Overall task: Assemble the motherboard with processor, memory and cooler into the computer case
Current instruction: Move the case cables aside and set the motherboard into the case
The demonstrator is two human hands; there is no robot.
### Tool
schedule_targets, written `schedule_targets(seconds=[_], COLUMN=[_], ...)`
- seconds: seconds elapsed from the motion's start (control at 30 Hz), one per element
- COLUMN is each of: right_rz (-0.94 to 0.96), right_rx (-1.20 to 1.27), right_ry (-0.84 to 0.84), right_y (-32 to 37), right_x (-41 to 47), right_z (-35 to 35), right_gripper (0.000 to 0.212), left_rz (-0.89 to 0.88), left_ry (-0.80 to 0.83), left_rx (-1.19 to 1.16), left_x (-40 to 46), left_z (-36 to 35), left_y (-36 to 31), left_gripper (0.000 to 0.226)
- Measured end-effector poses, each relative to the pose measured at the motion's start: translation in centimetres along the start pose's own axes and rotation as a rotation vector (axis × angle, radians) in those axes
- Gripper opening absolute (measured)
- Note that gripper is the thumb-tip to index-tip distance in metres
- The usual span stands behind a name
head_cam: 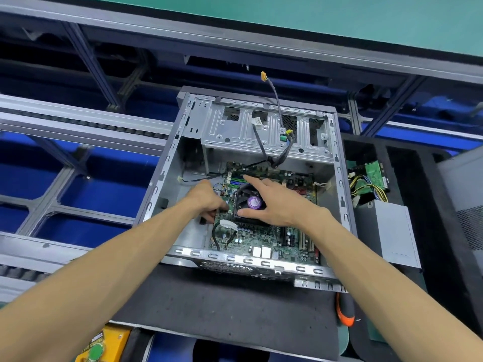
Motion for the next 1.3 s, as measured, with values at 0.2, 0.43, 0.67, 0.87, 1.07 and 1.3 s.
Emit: schedule_targets(seconds=[0.2, 0.43, 0.67, 0.87, 1.07, 1.3], right_rz=[0.069, 0.031, 0.031, 0.024, 0.016, -0.227], right_rx=[-0.062, -0.041, -0.012, -0.007, -0.003, 0.065], right_ry=[-0.037, 0.002, 0.002, 0.003, 0.028, -0.114], right_y=[0.4, 0.2, 0.3, 0.2, 0.4, -3.7], right_x=[-0.5, 0.1, 0.2, 0.3, -0.4, -2.1], right_z=[0.3, 0.2, -0.3, -0.3, 0.1, 3.3], right_gripper=[0.111, 0.109, 0.110, 0.112, 0.114, 0.048], left_rz=[0.016, 0.004, -0.016, -0.043, -0.056, -0.014], left_ry=[0.013, 0.051, 0.046, 0.044, 0.028, 0.073], left_rx=[0.033, 0.081, 0.174, 0.235, 0.257, 0.199], left_x=[0.4, 0.7, 0.9, 1.1, 1.0, 0.7], left_z=[-0.1, -0.3, -0.5, -0.5, -0.4, -0.7], left_y=[0.2, -0.1, -0.1, -0.2, -0.5, -0.3], left_gripper=[0.036, 0.028, 0.024, 0.026, 0.027, 0.023])
Point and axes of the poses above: each hand's wrist, its own x-axis towards the middle knuckle, its own z-axis out of the back of the hand, y = z × x, the point moved 8 cm from there along x, towards the middle knuckle, and after that the axes turned 15 degrees about -z, right-handed, at the moved point
